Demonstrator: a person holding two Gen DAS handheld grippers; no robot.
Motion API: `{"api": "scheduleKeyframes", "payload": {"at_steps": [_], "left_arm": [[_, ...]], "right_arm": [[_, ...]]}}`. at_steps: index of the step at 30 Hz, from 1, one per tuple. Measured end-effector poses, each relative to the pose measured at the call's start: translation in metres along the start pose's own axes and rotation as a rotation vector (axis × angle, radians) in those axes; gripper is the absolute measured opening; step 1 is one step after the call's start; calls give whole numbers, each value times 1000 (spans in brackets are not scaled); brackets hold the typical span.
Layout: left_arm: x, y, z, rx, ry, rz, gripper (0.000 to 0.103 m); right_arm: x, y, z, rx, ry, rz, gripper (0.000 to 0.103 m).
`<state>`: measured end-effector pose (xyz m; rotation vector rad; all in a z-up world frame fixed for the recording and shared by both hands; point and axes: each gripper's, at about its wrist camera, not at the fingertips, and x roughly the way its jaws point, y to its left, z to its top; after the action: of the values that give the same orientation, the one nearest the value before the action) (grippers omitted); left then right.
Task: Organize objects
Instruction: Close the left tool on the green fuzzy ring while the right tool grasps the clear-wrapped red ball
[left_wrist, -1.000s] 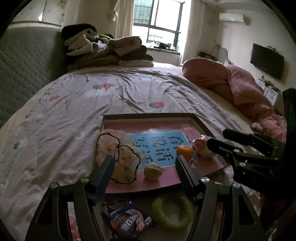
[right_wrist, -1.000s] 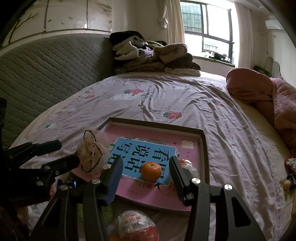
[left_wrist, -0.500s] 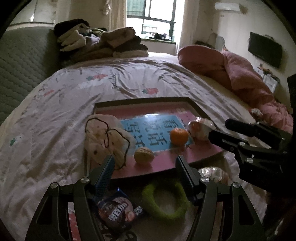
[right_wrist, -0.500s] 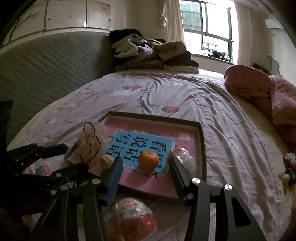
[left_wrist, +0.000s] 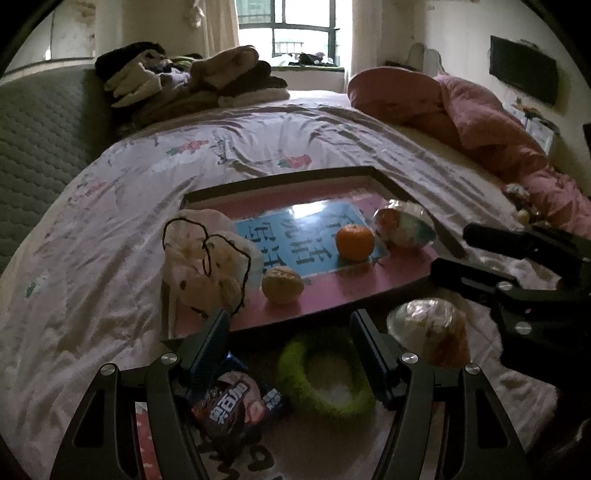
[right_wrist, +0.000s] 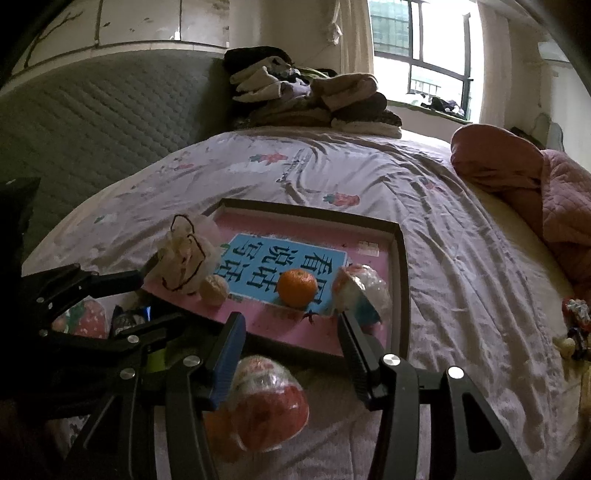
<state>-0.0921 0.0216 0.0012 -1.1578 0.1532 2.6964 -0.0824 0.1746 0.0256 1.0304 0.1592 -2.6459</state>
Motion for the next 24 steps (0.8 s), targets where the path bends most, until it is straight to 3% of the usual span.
{"api": "scheduleKeyframes", "payload": {"at_steps": [11, 24], "left_arm": [[5, -4, -15, 55, 35, 40, 70], [2, -4, -20, 47, 48, 18, 70]], "right_arm": [[1, 4, -12, -20, 24, 17, 51], [0, 12, -19, -51, 42, 38, 52]]}}
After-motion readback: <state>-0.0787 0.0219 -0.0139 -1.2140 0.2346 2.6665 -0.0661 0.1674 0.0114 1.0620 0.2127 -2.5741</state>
